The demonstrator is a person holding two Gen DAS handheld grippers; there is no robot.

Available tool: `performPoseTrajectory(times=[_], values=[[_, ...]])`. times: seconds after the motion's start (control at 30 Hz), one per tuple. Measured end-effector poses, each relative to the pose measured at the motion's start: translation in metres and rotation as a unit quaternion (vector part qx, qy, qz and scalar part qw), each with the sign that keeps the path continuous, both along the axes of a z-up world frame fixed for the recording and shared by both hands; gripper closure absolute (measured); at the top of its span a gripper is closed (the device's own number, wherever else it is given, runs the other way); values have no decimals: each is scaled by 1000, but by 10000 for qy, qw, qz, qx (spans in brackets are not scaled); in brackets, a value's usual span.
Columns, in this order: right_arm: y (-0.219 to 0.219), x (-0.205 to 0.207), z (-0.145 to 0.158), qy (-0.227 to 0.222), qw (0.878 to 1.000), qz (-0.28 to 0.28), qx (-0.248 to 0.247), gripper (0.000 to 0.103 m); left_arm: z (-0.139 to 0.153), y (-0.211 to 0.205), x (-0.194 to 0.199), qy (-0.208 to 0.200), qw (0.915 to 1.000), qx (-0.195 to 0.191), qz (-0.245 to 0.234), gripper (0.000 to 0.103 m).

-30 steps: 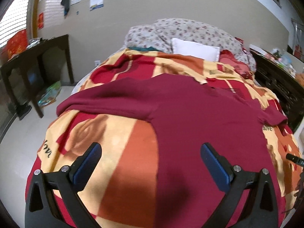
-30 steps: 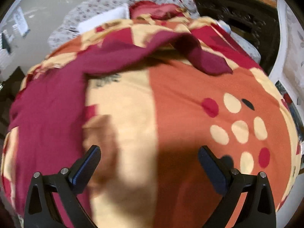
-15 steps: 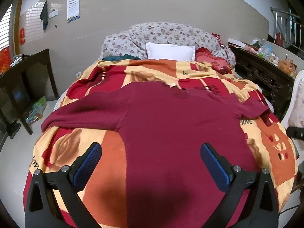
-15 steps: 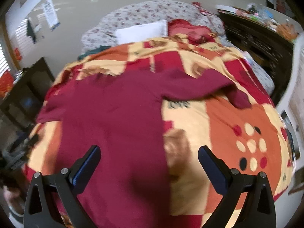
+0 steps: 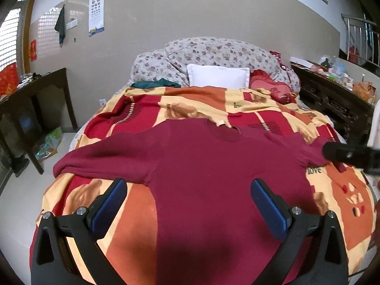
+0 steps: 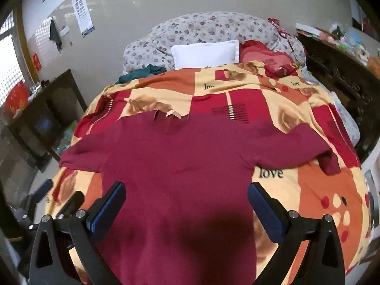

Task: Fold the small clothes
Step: 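Move both tools over the spread maroon T-shirt, fingers open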

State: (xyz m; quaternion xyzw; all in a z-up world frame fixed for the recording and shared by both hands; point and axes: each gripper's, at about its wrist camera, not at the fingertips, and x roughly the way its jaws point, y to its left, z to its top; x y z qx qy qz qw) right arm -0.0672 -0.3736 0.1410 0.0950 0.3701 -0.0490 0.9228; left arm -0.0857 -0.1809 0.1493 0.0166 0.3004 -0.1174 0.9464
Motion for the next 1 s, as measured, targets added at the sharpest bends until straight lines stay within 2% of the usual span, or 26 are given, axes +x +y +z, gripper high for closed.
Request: performPoseTrajectory(times=[0.13,0.27,0.4,0.67,1.0], values=[[7,5,-14,-304,9995,-63,-66,0,-7,2,9,72,10000,-1,66,0],[13,17,-30,-234,9991,-126,-318,0,-14,4,18,104,9999,15,126,0],[19,20,-39,-379,9971,-226,-619,0,-20,6,29,177,9997,35,179,0],[20,47,-65,-92,9993,-97,-340,0,-33,13,45,249,9991,132,322,0],[30,64,-80,7,9986,-239,-482,0,-49,18,62,446,9983,144,351,0]])
